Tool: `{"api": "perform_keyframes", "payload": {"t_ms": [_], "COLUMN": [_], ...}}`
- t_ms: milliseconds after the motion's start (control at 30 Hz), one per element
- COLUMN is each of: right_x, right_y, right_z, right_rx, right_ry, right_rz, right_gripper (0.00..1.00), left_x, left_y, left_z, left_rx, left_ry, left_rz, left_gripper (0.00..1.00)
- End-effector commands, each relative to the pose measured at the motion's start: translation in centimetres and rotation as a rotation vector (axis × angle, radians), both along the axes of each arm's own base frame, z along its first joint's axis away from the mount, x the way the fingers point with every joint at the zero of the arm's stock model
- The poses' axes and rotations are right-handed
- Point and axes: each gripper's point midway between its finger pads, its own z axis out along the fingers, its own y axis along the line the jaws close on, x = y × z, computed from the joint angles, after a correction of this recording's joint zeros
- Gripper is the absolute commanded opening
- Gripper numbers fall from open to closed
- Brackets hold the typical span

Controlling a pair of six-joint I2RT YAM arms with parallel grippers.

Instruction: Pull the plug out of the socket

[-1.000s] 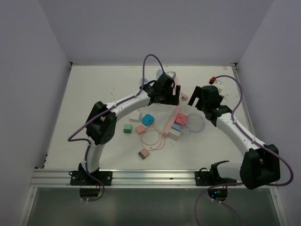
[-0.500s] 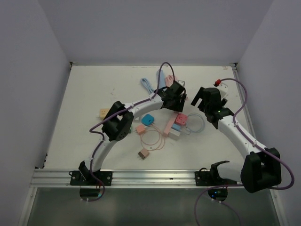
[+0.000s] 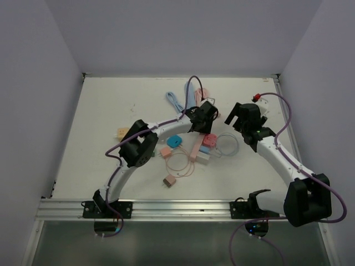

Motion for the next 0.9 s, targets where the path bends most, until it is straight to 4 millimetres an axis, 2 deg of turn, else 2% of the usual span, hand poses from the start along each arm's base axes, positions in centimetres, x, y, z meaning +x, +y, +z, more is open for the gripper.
{"api": "perform_keyframes", "payload": {"t_ms": [0,133,200,333,400,433,467,833,867], "right_x": [0.9,1.1,1.2,1.3,1.3,1.3,1.3,1.6,1.6], "right_y": [0.6,1.0,1.3,1.5,1.6,1.5,1.7,2.5,2.5], "right_z": [0.6,0.4,0.3,0.2,0.3,0.2,0.1,-0.2,-0.3], "right_rx": [0.026,0.037,0.041,0.048,0.047,0.048,0.049,0.065,0.065], "right_ry": [-0.042,-0.037,-0.032,-0.031,-0.033,-0.032,-0.029,-0.019,-0.016], "right_rz": [0.018,0.042,0.054,0.066,0.071,0.069,0.075,0.113,0.114], "right_gripper": [0.97,0.97,0.97,0.97,0.97,0.97,0.97,0.96,0.96], "left_x": [1.3,0.6,0.3,0.7,0.8,1.2,1.1,1.9,1.8], "left_y": [3.2,5.0,5.4,4.7,4.4,4.1,4.1,2.7,2.8], "left_z": [2.1,1.9,1.9,2.4,1.7,2.1,1.5,0.2,-0.3], "left_rx": [-0.01,-0.002,-0.015,-0.049,-0.047,-0.05,-0.038,-0.021,-0.006], "left_ry": [-0.027,0.0,0.018,0.032,0.05,0.041,0.053,0.06,0.068], "left_rz": [0.118,0.169,0.179,0.156,0.138,0.123,0.115,0.043,0.039], "left_gripper": [0.48,0.47,0.5,0.59,0.6,0.61,0.61,0.59,0.59]}}
